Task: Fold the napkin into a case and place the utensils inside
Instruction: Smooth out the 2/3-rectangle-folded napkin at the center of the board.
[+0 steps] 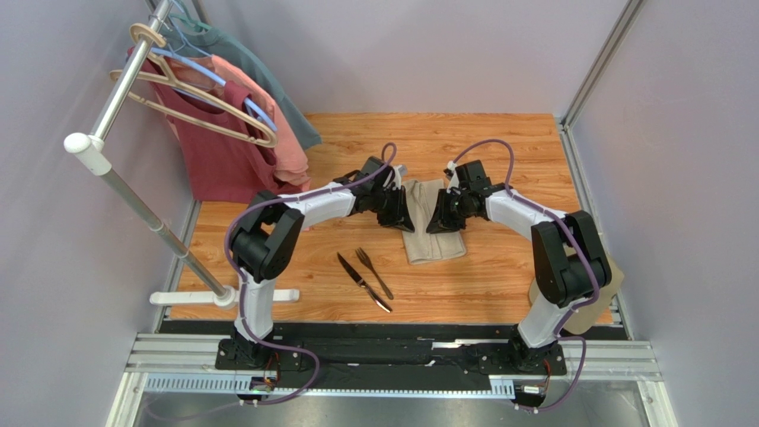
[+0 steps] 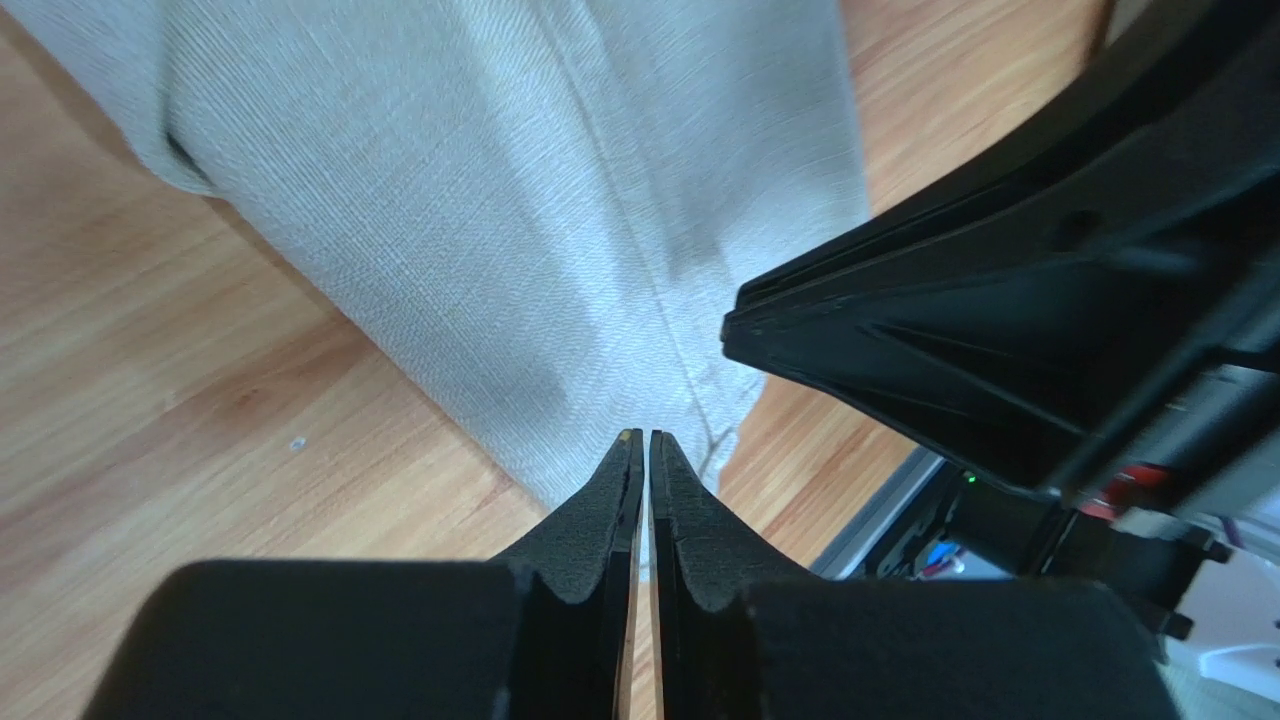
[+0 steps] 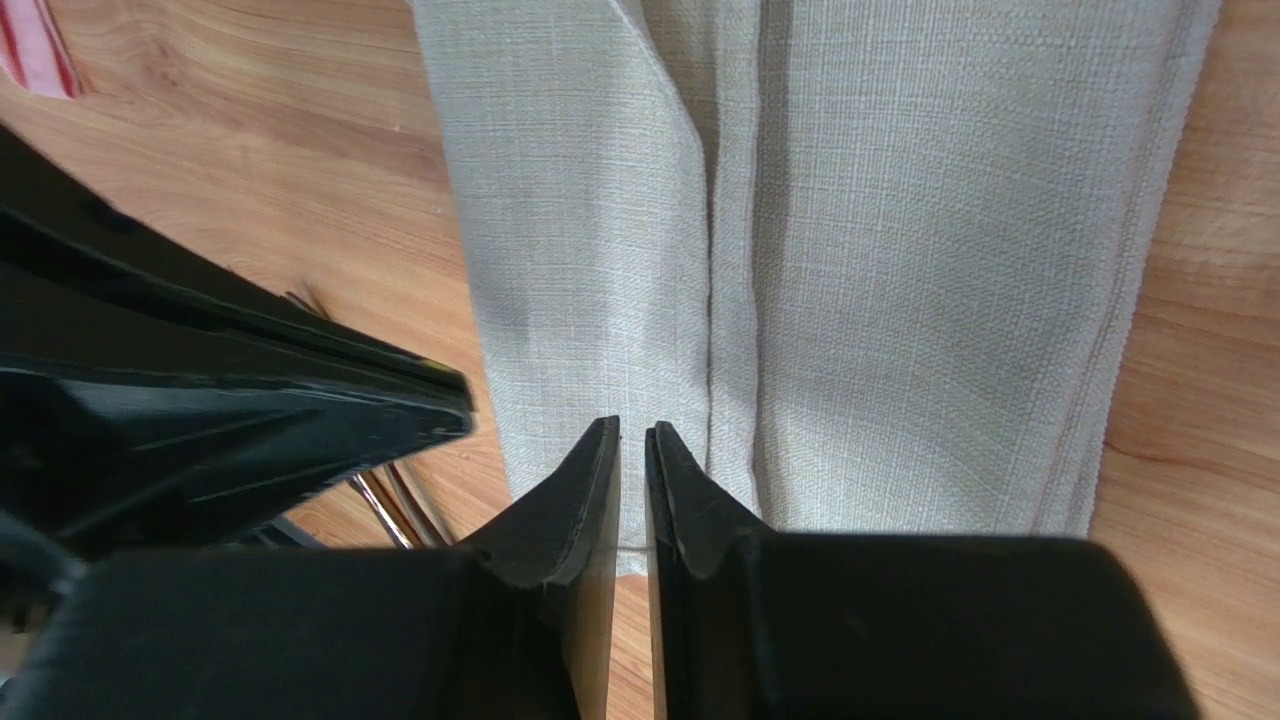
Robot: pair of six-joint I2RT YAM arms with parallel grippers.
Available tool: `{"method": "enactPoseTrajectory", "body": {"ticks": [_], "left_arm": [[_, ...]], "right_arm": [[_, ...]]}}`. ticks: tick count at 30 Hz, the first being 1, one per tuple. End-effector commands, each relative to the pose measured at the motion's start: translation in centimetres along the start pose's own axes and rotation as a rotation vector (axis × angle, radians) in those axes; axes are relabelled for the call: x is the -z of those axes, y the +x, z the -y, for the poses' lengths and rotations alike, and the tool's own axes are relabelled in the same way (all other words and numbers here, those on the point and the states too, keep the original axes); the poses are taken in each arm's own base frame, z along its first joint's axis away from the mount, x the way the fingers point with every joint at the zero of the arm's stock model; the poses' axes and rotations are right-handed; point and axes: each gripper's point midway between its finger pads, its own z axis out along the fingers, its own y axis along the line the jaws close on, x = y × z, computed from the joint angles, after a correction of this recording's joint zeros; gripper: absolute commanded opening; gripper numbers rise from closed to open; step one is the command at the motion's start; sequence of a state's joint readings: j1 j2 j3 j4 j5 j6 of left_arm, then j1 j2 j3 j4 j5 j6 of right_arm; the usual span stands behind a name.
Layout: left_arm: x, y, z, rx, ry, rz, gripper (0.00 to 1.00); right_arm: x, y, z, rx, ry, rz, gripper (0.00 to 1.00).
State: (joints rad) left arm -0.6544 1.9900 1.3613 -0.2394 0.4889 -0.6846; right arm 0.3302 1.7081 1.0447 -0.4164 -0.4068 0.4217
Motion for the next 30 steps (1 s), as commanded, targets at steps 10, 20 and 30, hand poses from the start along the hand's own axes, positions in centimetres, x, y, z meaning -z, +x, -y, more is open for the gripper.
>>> {"method": "enactPoseTrajectory", "body": {"ticks": [10,20,30], "left_arm": [[-3.4,3.6,-2.6,-0.007,-0.024,-0.046,0.1],[-0.3,1.6,0.9,-0.084,0.012,0.007,0.13],[-1.3,5.7,2.1,-0.068,0.048,-0.065,0.13]], "right_arm": [[-2.4,-7.0,-2.5,0.008,-0.083,0.08,0.16],[-4.7,-11.1,-2.9,-0.006,-0.088,0.098,0.2],[-6.0,-13.6,-0.9,0.006,-0.038,0.12,0.18]]}}
